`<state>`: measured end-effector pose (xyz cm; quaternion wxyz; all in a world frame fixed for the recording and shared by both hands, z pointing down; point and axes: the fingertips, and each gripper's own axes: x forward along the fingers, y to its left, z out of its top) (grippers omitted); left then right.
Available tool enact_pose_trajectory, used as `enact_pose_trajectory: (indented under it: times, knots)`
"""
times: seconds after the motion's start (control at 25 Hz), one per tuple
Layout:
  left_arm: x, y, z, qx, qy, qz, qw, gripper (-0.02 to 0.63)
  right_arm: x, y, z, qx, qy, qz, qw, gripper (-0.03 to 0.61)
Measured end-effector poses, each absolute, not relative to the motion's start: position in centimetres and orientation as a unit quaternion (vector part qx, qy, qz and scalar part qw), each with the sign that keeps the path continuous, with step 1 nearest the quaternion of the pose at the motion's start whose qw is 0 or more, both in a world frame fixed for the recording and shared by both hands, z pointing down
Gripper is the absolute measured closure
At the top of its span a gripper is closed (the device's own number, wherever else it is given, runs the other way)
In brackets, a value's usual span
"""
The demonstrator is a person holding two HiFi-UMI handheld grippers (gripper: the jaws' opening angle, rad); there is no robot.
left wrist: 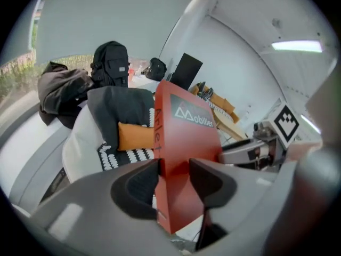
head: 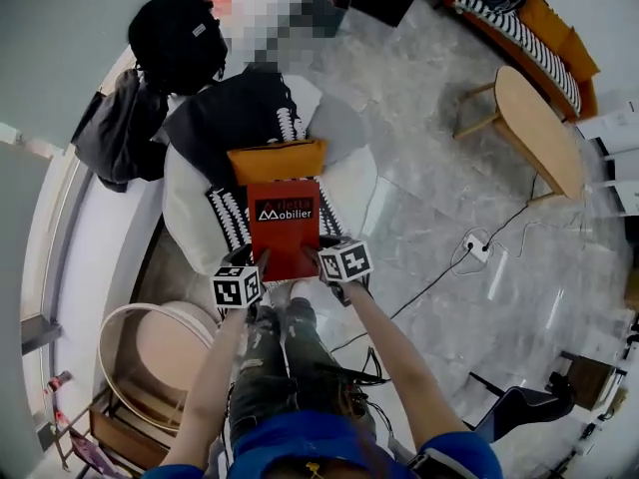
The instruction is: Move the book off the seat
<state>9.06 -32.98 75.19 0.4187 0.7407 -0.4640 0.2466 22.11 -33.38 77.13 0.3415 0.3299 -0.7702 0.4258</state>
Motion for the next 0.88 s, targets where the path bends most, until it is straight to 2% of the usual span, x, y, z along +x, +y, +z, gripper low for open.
enact_pose_trajectory:
  times: [0.36,0.88]
  knots:
    - [10.2,-29.8,61.2,0.759,-0.486,0.203,0.382,0.439,23.3,-31.1,62.3,0.347,-0.8,0.349,0.343,0.417]
    - [10.1,-25.8,53.7,0.766,-0.501,0.177,0.362,0.441,23.1,-27.6,53.9,0.357,-0.831,0.271,0.329,0.419]
